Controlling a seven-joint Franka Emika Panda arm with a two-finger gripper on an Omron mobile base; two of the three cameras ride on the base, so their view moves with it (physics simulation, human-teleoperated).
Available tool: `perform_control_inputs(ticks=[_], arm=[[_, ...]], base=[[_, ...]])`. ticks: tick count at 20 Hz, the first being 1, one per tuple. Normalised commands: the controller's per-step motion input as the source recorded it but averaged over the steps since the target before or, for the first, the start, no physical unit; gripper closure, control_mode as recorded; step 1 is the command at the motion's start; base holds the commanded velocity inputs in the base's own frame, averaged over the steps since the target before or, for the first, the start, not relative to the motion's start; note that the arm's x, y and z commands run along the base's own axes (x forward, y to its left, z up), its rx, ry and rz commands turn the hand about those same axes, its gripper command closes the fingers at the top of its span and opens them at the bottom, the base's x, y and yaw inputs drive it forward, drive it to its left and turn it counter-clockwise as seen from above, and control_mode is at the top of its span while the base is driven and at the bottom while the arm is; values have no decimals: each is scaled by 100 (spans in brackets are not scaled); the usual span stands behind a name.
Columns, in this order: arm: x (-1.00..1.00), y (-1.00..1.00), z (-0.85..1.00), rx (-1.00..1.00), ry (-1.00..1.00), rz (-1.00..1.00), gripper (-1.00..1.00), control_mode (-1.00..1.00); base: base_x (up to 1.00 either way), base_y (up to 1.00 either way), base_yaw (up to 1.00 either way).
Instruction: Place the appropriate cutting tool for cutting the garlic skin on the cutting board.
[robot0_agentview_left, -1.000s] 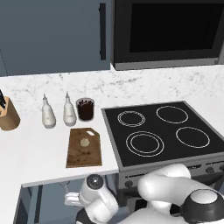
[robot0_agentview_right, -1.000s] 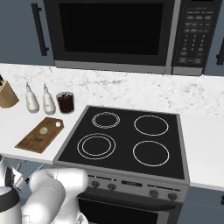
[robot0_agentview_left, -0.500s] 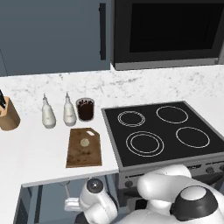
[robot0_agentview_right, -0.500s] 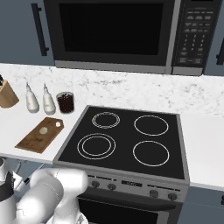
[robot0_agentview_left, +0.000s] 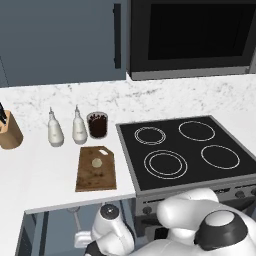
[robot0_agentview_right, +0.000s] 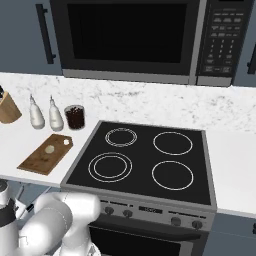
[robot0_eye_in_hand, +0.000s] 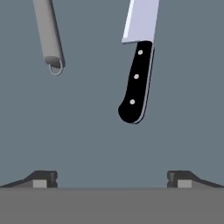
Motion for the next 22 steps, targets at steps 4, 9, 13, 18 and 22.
perform_control_inputs(ticks=[4, 9, 13, 18, 22], arm=[[-27, 0, -4, 0, 1, 1, -100, -100], [-50, 0, -4, -2, 0, 0, -100, -100], [-19, 0, 0, -2, 0, 0, -100, -100], [51, 0, 39, 0, 0, 0, -100, -100], [51, 0, 41, 0, 0, 0, -100, -100]], base=[[0, 0, 0], [0, 0, 0], [0, 0, 0], [0, 0, 0], [0, 0, 0]])
